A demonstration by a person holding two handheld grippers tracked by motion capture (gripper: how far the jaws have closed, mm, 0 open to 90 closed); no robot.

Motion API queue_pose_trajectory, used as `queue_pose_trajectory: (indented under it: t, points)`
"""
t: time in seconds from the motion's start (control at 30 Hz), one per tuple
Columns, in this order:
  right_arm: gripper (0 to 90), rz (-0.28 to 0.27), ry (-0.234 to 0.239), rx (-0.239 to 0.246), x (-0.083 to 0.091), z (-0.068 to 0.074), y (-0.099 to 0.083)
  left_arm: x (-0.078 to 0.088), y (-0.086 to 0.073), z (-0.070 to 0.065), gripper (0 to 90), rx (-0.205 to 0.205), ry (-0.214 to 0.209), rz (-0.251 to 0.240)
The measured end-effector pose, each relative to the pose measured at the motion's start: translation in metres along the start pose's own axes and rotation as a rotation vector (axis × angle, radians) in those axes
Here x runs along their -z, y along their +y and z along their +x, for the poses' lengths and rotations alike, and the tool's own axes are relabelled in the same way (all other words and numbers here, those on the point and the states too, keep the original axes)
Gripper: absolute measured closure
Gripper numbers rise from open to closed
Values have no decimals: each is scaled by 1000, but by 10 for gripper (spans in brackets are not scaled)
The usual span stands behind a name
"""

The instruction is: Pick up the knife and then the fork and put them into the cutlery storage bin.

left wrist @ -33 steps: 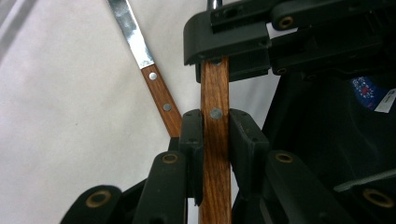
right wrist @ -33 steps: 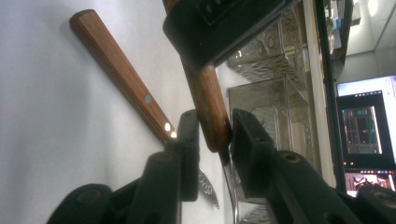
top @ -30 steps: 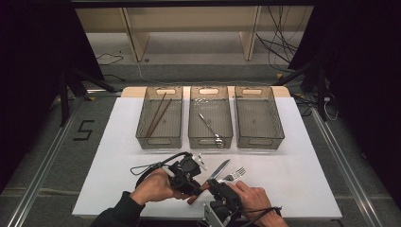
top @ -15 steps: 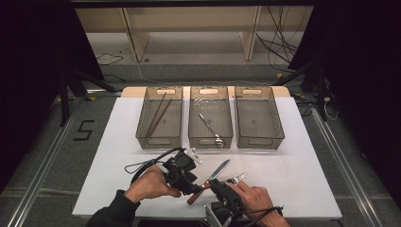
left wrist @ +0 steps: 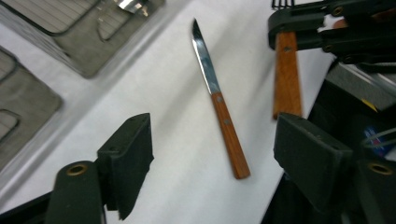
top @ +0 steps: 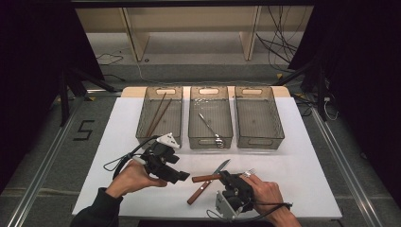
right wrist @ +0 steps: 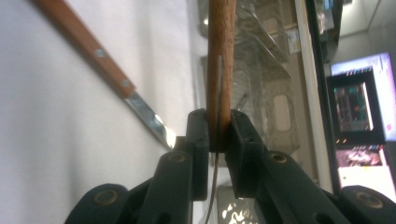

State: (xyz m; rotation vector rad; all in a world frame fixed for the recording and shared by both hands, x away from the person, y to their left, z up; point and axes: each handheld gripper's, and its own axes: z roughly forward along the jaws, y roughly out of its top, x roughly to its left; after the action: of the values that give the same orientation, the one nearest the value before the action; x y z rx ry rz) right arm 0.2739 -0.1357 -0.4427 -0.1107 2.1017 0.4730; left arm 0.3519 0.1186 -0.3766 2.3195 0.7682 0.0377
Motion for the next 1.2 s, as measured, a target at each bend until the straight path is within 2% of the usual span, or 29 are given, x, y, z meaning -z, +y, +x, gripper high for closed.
queue_pose_trajectory:
  t: [0.07,0.23,0.3,0.57,0.63,0.8,0.9,1.03,1.2]
  points:
    - [805,4,-6,-40,1,-9,-4,-2,-5,1,245,3,10,-19]
    - [805,8,7,-218,5,-36,-18,-8,-19,0,210,-1,51,-111]
    - [805,5,21,-306,5,-49,-24,-11,-25,0,202,14,44,-148]
    - [804,-61,106,-636,2,-102,-47,-17,-48,0,188,42,86,-264]
    - [805,-75,131,-729,0,-114,-55,-17,-52,1,186,46,107,-281]
    - [804,-89,193,-956,-10,-139,-79,-16,-62,3,180,63,129,-308]
    - [804,-100,218,-1075,-17,-152,-95,-15,-67,4,178,66,143,-325]
    - [804,-76,222,-1158,-26,-166,-108,-15,-72,5,177,75,151,-326]
    - [804,-40,224,-1261,-41,-183,-119,-17,-77,4,168,61,171,-320]
